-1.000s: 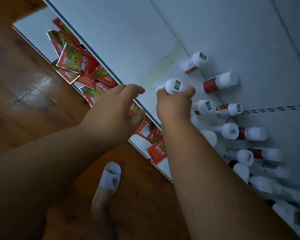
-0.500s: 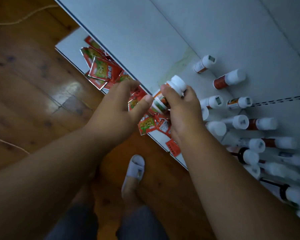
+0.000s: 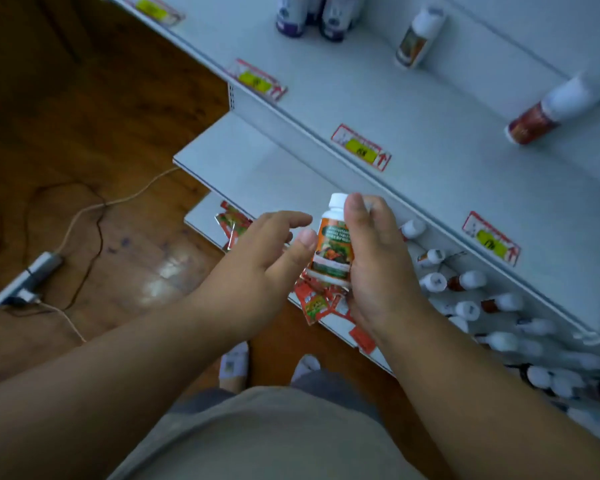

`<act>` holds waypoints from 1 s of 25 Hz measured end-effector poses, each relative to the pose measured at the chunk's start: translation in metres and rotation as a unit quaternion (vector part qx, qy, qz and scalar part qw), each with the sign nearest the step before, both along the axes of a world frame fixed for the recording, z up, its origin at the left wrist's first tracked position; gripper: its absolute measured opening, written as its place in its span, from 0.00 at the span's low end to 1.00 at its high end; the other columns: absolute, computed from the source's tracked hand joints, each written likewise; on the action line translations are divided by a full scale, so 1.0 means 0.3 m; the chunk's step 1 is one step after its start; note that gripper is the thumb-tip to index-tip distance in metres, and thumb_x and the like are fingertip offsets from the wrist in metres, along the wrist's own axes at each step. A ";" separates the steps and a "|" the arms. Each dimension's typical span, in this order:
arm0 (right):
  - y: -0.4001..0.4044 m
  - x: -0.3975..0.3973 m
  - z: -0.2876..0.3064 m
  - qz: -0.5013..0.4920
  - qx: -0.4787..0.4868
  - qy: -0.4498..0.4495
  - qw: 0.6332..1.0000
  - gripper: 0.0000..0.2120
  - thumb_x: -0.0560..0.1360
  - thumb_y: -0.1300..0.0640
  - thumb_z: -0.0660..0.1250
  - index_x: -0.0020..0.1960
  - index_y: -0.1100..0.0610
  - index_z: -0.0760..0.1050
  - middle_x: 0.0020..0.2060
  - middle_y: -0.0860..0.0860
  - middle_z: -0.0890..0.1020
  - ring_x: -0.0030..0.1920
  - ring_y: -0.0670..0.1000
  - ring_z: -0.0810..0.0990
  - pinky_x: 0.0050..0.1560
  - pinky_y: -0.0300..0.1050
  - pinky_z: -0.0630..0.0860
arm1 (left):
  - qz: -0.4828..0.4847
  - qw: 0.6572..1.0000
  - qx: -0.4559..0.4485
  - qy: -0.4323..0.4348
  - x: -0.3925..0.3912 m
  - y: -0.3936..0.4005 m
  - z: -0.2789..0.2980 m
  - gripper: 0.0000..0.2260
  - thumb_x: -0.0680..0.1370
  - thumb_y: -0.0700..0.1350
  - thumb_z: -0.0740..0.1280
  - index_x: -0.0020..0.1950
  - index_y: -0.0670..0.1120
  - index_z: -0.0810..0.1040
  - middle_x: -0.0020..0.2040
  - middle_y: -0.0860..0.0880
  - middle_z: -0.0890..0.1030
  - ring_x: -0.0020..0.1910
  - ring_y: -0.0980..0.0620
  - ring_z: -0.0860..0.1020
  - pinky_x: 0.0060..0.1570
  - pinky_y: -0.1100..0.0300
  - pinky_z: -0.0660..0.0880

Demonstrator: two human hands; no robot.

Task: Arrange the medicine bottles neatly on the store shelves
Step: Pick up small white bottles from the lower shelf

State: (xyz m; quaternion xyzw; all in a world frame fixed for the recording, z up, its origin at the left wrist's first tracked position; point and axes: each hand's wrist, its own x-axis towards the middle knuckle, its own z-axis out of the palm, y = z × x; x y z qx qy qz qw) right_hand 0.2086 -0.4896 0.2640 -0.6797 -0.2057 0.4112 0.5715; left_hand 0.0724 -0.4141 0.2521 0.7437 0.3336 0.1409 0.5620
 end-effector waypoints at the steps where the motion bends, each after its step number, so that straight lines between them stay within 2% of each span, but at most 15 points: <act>1: 0.012 0.005 0.045 0.004 0.002 -0.014 1.000 0.22 0.68 0.29 0.65 0.51 0.45 0.73 0.43 0.49 0.82 0.44 0.51 0.85 0.44 0.54 0.81 | -0.005 1.000 0.007 -0.005 0.018 0.022 0.034 0.36 0.72 0.74 0.48 0.69 0.53 0.71 0.63 0.54 0.75 0.63 0.55 0.73 0.63 0.47 0.72; 4: 0.044 0.070 0.133 -0.007 0.030 -0.053 0.998 0.24 0.65 0.26 0.67 0.50 0.44 0.72 0.41 0.48 0.84 0.44 0.52 0.86 0.46 0.58 0.82 | -0.021 0.999 0.042 -0.002 0.106 0.074 0.100 0.38 0.70 0.76 0.44 0.69 0.56 0.70 0.63 0.57 0.73 0.64 0.57 0.73 0.63 0.48 0.72; 7: 0.095 0.181 0.172 -0.016 0.043 -0.098 0.994 0.26 0.62 0.23 0.67 0.48 0.41 0.72 0.43 0.49 0.83 0.45 0.54 0.85 0.49 0.63 0.82 | -0.030 0.996 0.083 0.010 0.216 0.107 0.127 0.36 0.71 0.75 0.42 0.69 0.58 0.68 0.66 0.59 0.71 0.65 0.60 0.70 0.66 0.52 0.70; 10: 0.154 0.303 0.191 -0.039 0.048 -0.117 0.991 0.33 0.55 0.19 0.67 0.48 0.41 0.72 0.45 0.50 0.82 0.46 0.52 0.85 0.47 0.57 0.83 | -0.052 0.992 0.107 0.030 0.311 0.154 0.144 0.35 0.71 0.75 0.41 0.71 0.60 0.65 0.68 0.60 0.69 0.65 0.62 0.67 0.67 0.57 0.67; 12: 0.199 0.367 0.197 -0.063 0.055 -0.120 0.989 0.33 0.54 0.20 0.68 0.47 0.43 0.73 0.42 0.47 0.81 0.43 0.50 0.85 0.42 0.51 0.82 | -0.082 0.988 0.125 0.042 0.363 0.209 0.153 0.36 0.71 0.76 0.41 0.71 0.60 0.64 0.68 0.59 0.69 0.65 0.61 0.68 0.66 0.57 0.68; 16: 0.324 0.494 0.192 -0.118 0.033 -0.158 0.980 0.26 0.59 0.25 0.71 0.47 0.41 0.73 0.41 0.45 0.82 0.43 0.49 0.84 0.44 0.54 0.82 | -0.153 0.966 0.201 0.059 0.516 0.415 0.164 0.31 0.76 0.71 0.47 0.74 0.56 0.63 0.71 0.55 0.68 0.68 0.56 0.66 0.66 0.56 0.65; 19: 0.397 0.584 0.176 -0.144 -0.031 -0.224 0.963 0.17 0.71 0.38 0.72 0.54 0.44 0.73 0.46 0.44 0.82 0.49 0.48 0.83 0.52 0.56 0.82 | -0.233 0.931 0.268 0.085 0.639 0.562 0.137 0.31 0.77 0.69 0.50 0.75 0.54 0.62 0.73 0.52 0.66 0.70 0.52 0.65 0.67 0.53 0.65; 21: 0.435 0.634 0.169 -0.156 -0.095 -0.259 0.948 0.15 0.75 0.44 0.70 0.57 0.48 0.72 0.50 0.45 0.81 0.52 0.47 0.81 0.53 0.52 0.81 | -0.292 0.896 0.317 0.111 0.711 0.640 0.125 0.31 0.77 0.68 0.53 0.76 0.54 0.61 0.75 0.52 0.65 0.72 0.50 0.64 0.69 0.51 0.64; 25: 0.491 0.728 0.161 -0.195 -0.162 -0.296 0.921 0.15 0.75 0.48 0.71 0.59 0.49 0.72 0.51 0.47 0.80 0.52 0.49 0.80 0.53 0.49 0.78 | -0.321 0.865 0.372 0.102 0.840 0.743 0.102 0.32 0.77 0.68 0.56 0.76 0.53 0.60 0.76 0.50 0.63 0.74 0.48 0.62 0.71 0.47 0.63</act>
